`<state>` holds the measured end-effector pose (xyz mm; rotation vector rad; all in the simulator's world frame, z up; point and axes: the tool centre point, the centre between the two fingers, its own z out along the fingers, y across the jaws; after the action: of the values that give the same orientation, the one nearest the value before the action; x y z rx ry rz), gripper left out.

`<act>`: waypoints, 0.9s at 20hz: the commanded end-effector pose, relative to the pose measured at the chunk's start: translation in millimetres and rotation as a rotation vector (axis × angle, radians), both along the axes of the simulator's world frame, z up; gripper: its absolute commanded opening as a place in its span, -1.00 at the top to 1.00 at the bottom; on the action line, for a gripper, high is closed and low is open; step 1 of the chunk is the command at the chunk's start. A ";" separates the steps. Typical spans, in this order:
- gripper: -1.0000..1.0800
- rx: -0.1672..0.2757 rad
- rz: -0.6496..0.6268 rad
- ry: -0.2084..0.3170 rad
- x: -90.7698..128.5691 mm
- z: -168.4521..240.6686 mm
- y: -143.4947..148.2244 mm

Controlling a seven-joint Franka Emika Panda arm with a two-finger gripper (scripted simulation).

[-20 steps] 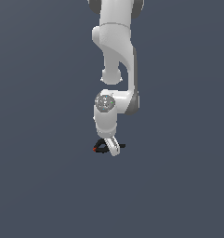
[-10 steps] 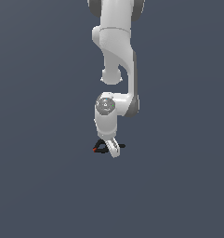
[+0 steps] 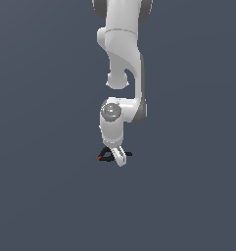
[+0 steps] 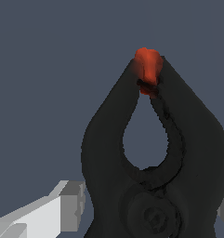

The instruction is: Pick up the object and move it to a goal position.

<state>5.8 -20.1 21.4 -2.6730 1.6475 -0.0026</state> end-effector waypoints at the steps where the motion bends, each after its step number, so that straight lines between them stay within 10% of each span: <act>1: 1.00 0.000 0.002 -0.001 3.2 0.5 3.8; 18: 1.00 -0.001 0.001 0.001 69.3 10.4 65.9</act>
<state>66.8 38.8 29.6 -2.6759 1.6466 0.0006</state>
